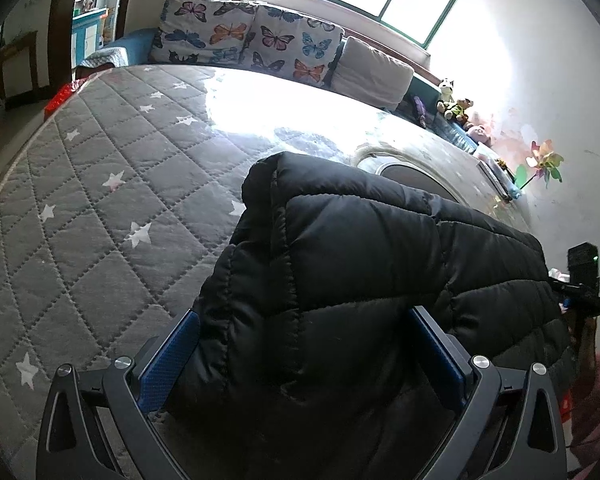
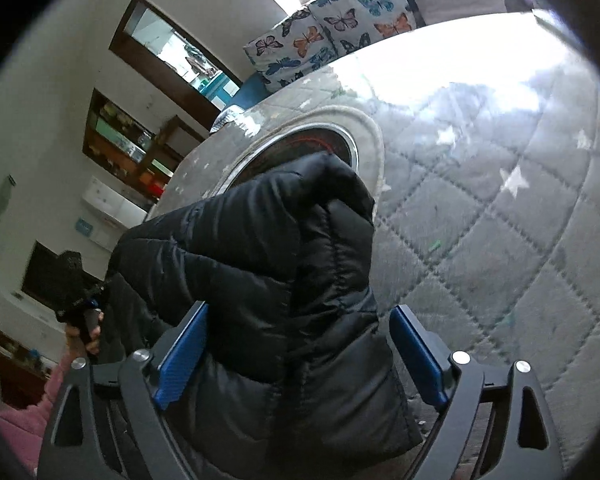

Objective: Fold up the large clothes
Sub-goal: 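Grasp the folded jacket edge with the left tool while the right tool grasps it too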

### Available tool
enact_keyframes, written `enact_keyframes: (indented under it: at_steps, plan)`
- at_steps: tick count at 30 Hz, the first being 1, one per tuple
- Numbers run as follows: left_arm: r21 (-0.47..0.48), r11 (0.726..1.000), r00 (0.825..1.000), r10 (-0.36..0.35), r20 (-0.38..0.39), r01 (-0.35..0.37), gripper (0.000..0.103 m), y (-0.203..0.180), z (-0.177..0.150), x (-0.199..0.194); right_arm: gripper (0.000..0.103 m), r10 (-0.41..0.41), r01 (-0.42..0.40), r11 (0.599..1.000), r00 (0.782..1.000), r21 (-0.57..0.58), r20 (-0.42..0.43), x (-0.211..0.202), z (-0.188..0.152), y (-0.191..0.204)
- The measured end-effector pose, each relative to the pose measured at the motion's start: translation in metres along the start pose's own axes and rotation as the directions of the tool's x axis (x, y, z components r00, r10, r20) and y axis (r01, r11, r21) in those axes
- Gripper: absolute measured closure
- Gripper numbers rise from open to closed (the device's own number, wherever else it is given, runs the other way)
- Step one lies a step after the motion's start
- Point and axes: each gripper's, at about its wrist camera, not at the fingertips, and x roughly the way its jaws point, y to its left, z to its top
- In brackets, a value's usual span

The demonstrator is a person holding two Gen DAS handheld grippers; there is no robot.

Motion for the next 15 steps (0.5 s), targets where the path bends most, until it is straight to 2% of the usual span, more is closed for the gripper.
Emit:
enact_keyframes:
  at_steps: [4, 15]
  plan:
    - [0.0, 0.999, 0.999, -0.035, -0.023, 0.035, 0.0, 0.004, 0.0, 0.001, 0.005, 0.072, -0.072, 0.995, 0.997, 0.064, -0.007, -0.001, -0.008, -0.011]
    - [-0.009, 0.992, 0.991, -0.128, -0.031, 0.128, 0.0, 0.026, 0.0, 0.006, 0.004, 0.07, -0.066, 0.995, 0.996, 0.068, -0.057, -0.013, -0.024, 0.0]
